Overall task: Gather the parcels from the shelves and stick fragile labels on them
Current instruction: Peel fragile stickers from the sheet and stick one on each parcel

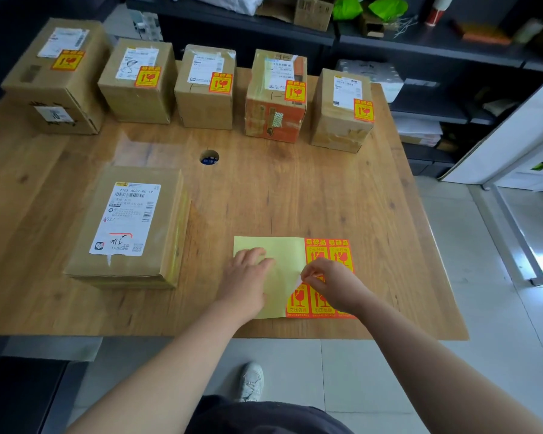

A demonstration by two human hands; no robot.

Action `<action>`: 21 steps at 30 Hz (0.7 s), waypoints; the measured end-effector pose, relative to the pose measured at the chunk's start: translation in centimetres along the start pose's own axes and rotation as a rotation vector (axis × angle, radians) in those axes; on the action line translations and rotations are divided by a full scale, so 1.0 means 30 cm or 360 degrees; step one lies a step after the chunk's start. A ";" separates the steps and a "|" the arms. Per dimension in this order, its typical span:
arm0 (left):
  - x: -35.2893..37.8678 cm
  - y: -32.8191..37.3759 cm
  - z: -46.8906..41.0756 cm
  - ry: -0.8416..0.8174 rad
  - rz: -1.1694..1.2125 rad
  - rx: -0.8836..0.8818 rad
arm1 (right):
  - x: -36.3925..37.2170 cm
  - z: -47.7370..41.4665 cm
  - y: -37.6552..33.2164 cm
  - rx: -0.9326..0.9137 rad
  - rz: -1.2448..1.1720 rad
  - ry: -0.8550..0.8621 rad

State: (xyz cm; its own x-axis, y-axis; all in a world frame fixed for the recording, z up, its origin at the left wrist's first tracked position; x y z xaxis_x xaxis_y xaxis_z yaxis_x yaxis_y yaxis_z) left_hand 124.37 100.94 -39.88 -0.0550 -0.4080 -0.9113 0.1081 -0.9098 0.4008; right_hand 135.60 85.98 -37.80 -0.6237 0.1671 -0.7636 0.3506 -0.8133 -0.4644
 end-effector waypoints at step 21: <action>0.047 0.085 -0.011 0.0064 0.0685 -0.0132 | 0.047 0.006 0.113 0.0050 0.0093 0.0067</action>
State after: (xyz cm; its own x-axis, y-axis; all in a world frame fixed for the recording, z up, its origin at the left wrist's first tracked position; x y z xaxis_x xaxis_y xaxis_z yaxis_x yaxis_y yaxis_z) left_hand 124.90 98.06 -40.19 0.0509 -0.7436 -0.6666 0.1924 -0.6477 0.7372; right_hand 135.78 83.36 -40.38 -0.5725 0.1415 -0.8076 0.3629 -0.8395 -0.4043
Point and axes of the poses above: each hand's wrist, its own z-axis away from the middle knuckle, its own x-axis out of the palm, y = z × x, the point moved 3 cm from there along -z, towards the middle knuckle, and after that the axes turned 12 degrees about x, right-handed, at the moved point
